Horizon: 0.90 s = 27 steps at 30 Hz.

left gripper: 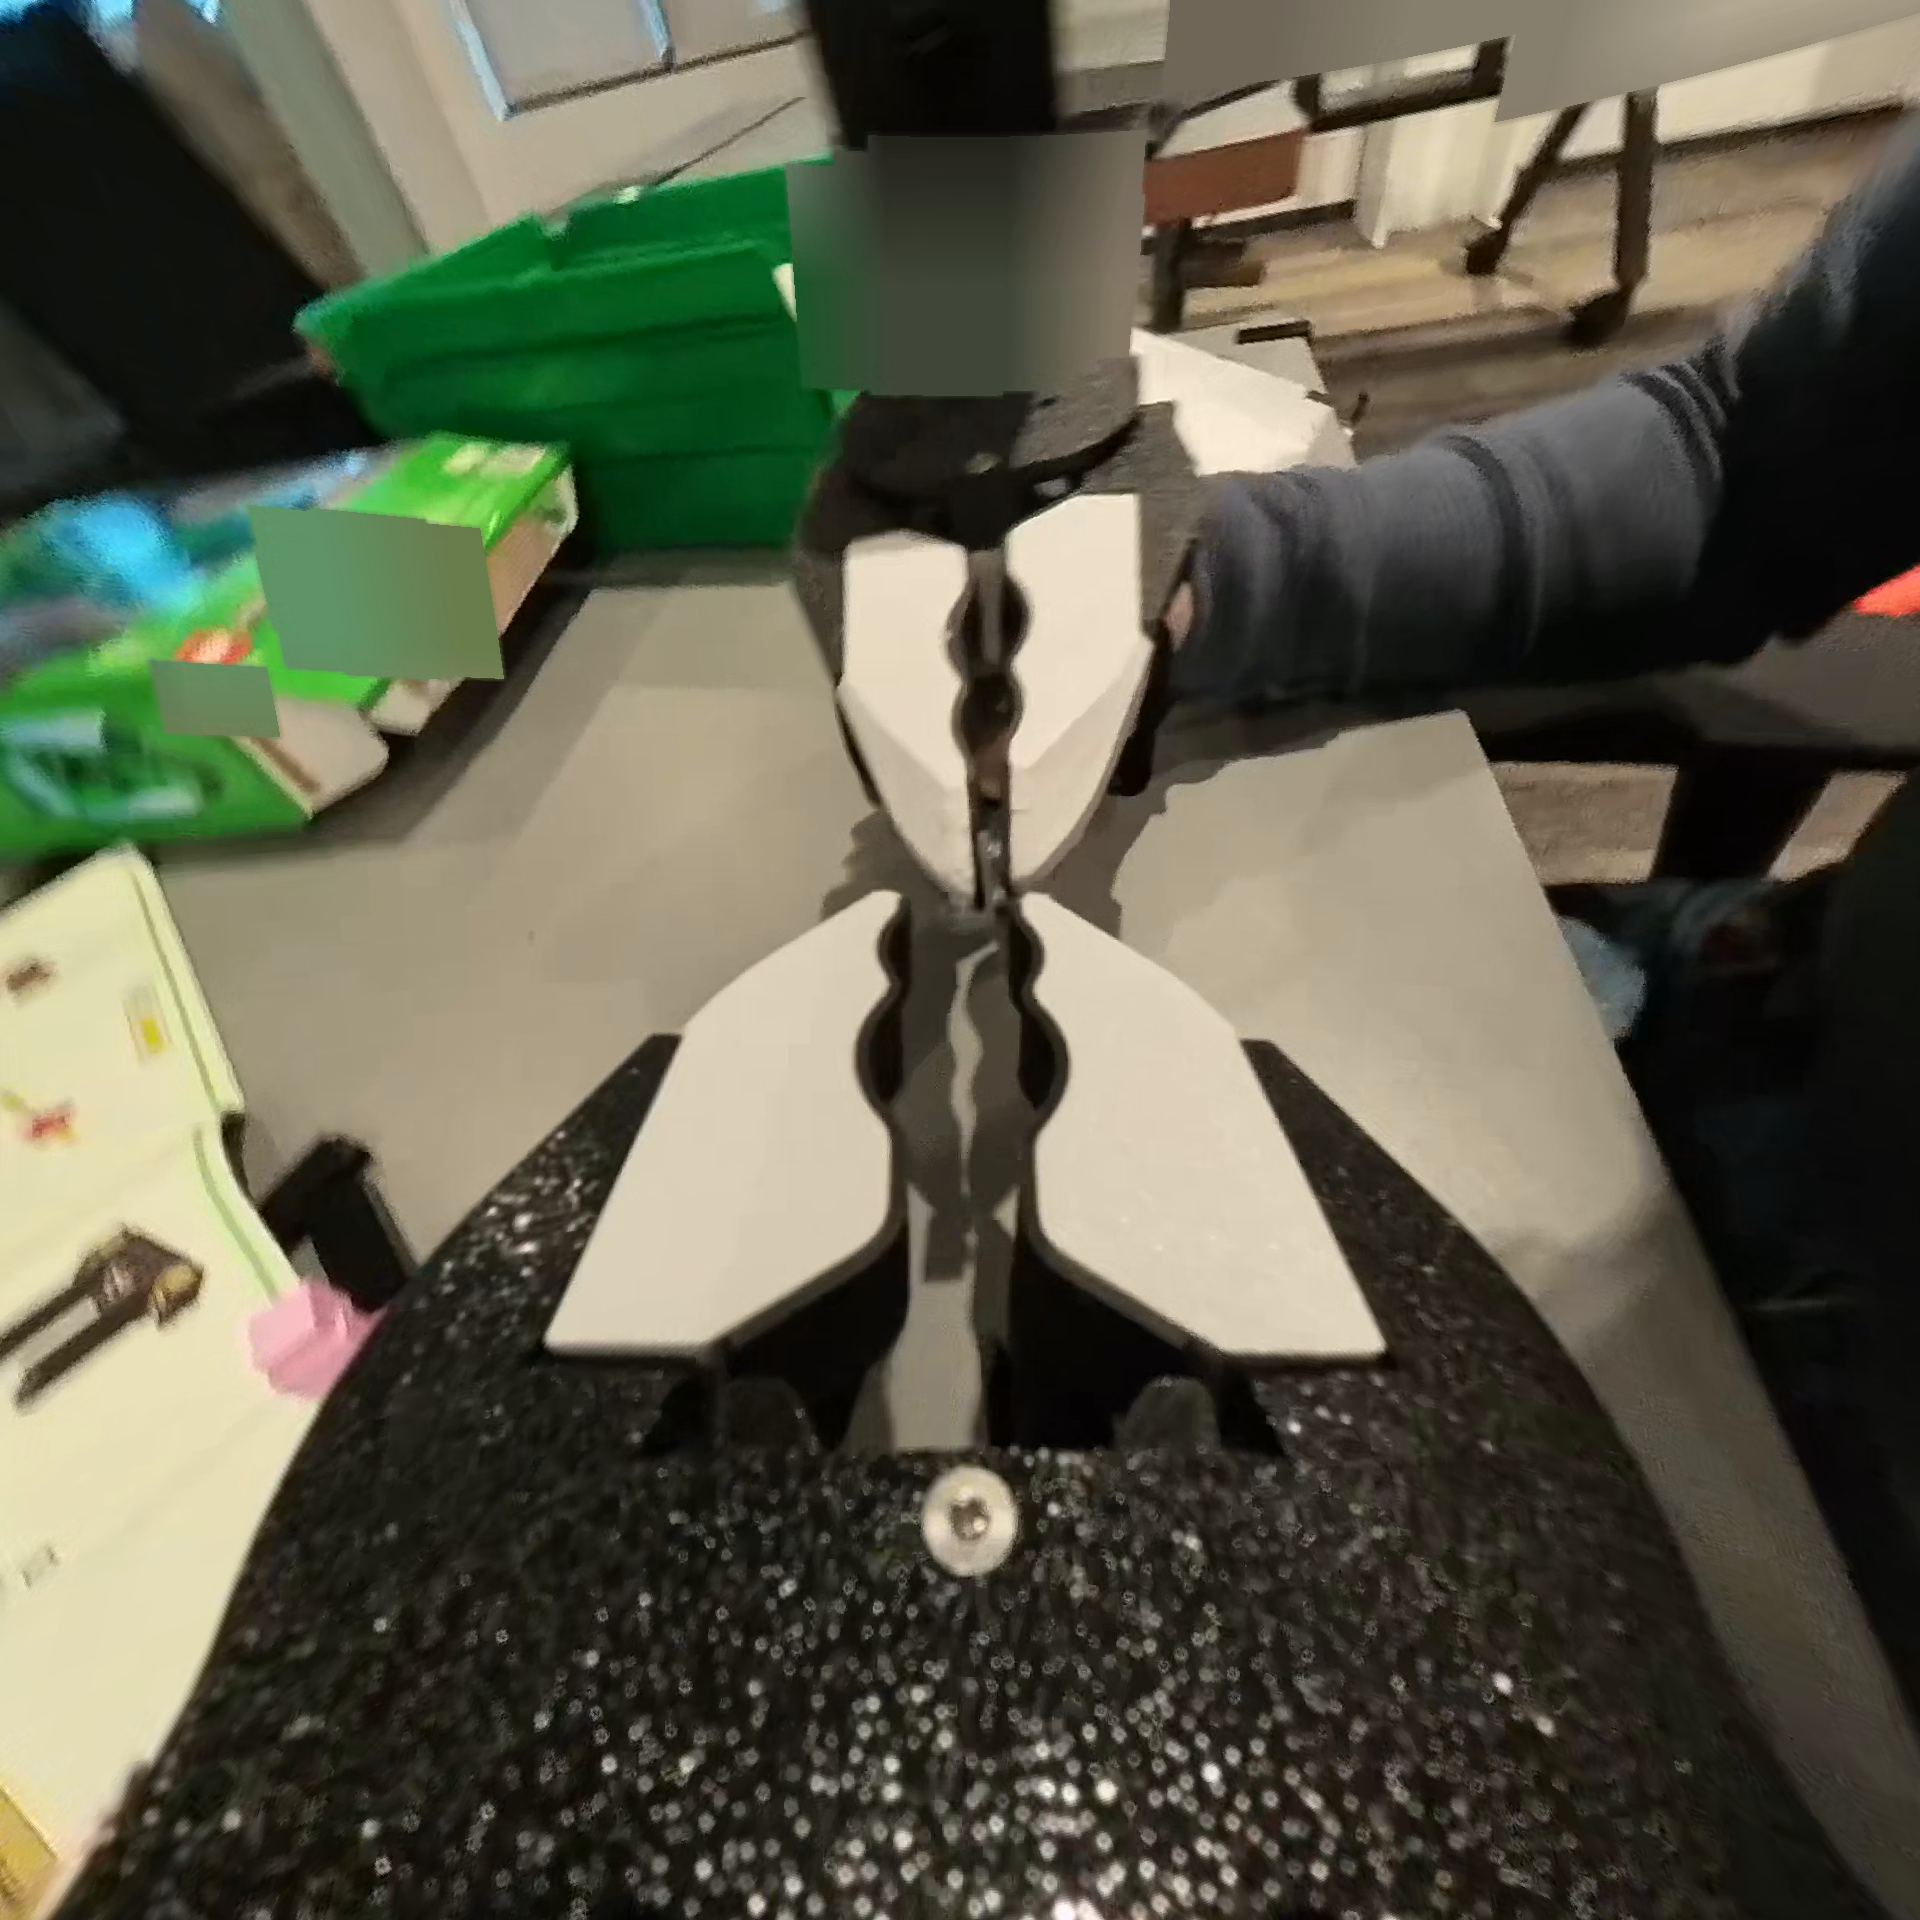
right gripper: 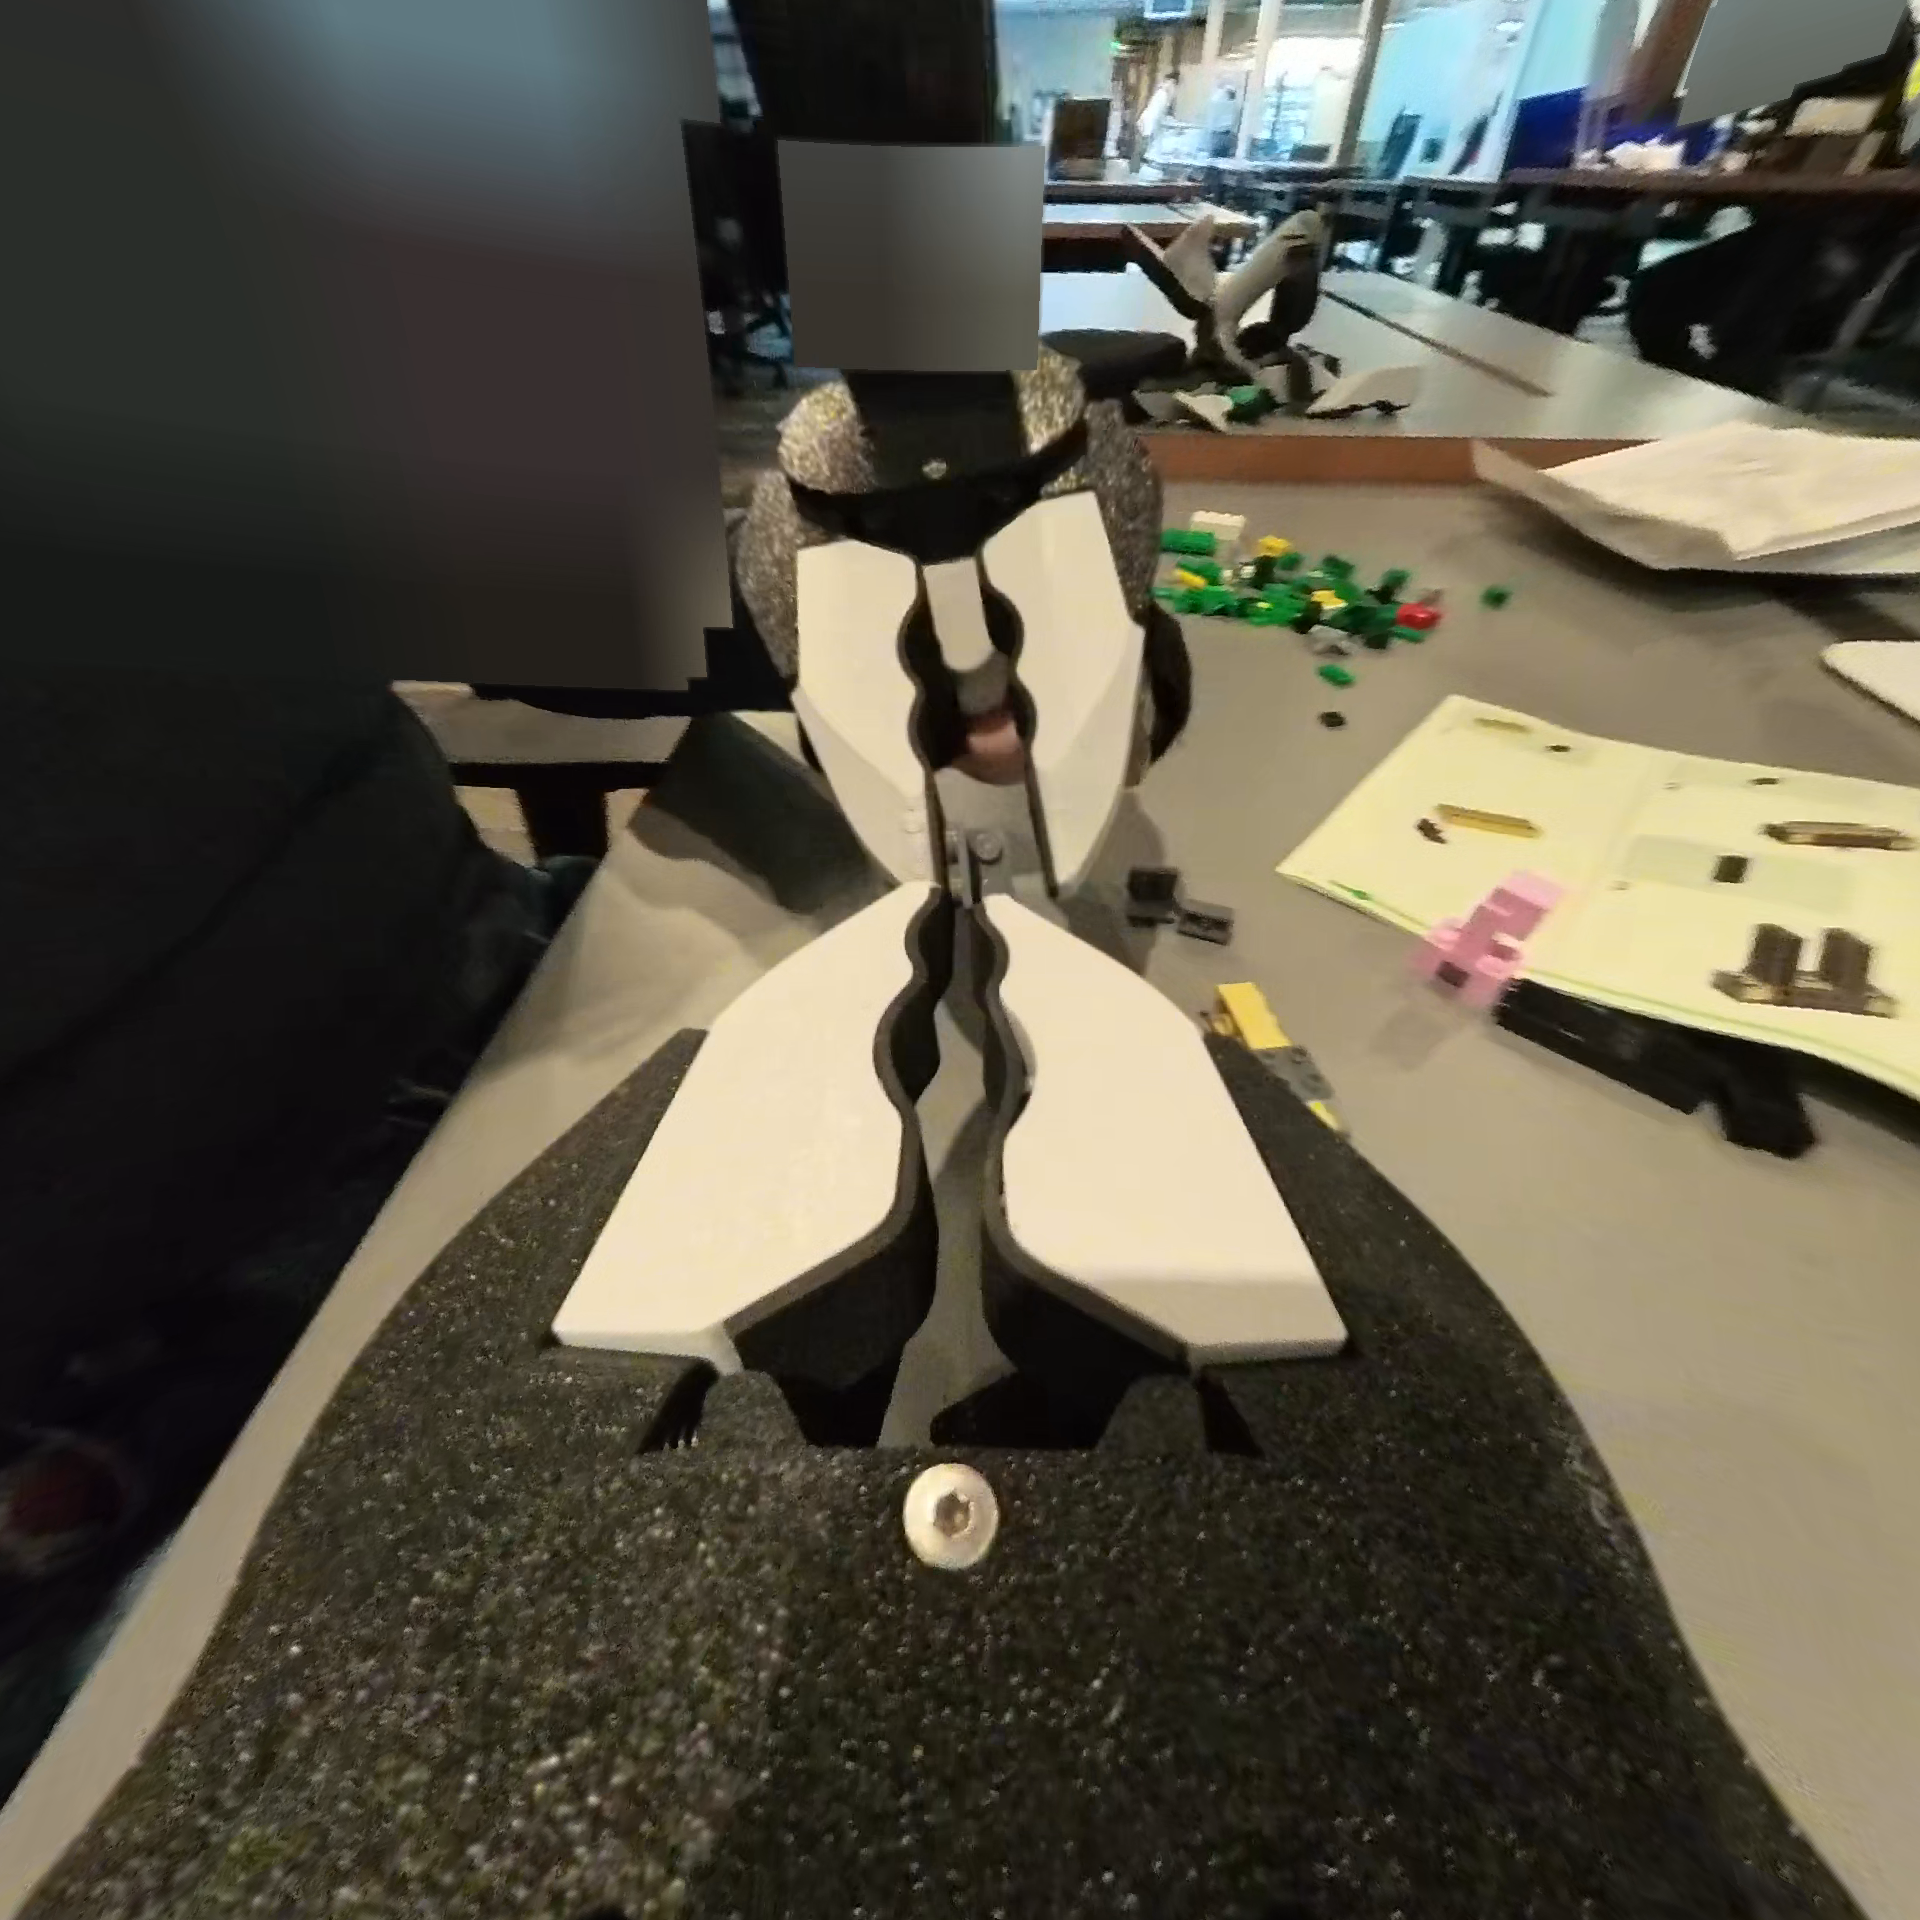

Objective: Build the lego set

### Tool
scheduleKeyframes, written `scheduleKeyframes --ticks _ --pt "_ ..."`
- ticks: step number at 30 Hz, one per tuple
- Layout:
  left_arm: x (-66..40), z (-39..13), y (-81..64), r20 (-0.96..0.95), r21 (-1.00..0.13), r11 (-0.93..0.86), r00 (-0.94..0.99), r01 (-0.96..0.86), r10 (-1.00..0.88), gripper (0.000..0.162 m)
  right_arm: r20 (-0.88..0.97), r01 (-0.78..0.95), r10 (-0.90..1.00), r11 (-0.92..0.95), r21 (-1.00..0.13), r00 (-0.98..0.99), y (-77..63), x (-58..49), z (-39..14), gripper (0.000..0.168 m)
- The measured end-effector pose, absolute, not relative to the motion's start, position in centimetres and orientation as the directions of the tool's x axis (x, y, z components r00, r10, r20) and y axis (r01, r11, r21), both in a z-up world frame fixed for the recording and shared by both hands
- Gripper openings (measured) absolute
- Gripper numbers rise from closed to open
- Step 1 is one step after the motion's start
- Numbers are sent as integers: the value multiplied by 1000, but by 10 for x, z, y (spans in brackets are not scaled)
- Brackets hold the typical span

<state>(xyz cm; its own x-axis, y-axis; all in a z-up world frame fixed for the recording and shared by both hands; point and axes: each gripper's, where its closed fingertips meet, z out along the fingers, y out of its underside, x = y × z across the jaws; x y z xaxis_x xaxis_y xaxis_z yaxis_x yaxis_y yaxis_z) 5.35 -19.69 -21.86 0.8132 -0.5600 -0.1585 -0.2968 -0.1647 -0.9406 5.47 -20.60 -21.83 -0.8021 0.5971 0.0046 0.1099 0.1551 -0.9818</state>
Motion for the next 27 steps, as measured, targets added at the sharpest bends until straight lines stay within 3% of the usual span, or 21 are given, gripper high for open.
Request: scheduleKeyframes --ticks 8,13,20,27 --pt "61 -217 -198 -267 -922 -83 776 -378 -572 16 -111 167 523 61 -984 -845 -210 63 -214 3" --pt "67 -212 -203 -344 -905 -2 734 -426 -585 0 -208 211 438 -41 -977 -875 -213 71 -204 2" --pt "71 -200 -205 -427 -883 91 710 -460 -560 16 -285 273 348 -86 -958 -893 -215 78 -201 2" --pt "83 -201 -209 -474 -855 145 638 -497 -608 6 -340 322 270 -111 -940 -901 -219 82 -201 2"
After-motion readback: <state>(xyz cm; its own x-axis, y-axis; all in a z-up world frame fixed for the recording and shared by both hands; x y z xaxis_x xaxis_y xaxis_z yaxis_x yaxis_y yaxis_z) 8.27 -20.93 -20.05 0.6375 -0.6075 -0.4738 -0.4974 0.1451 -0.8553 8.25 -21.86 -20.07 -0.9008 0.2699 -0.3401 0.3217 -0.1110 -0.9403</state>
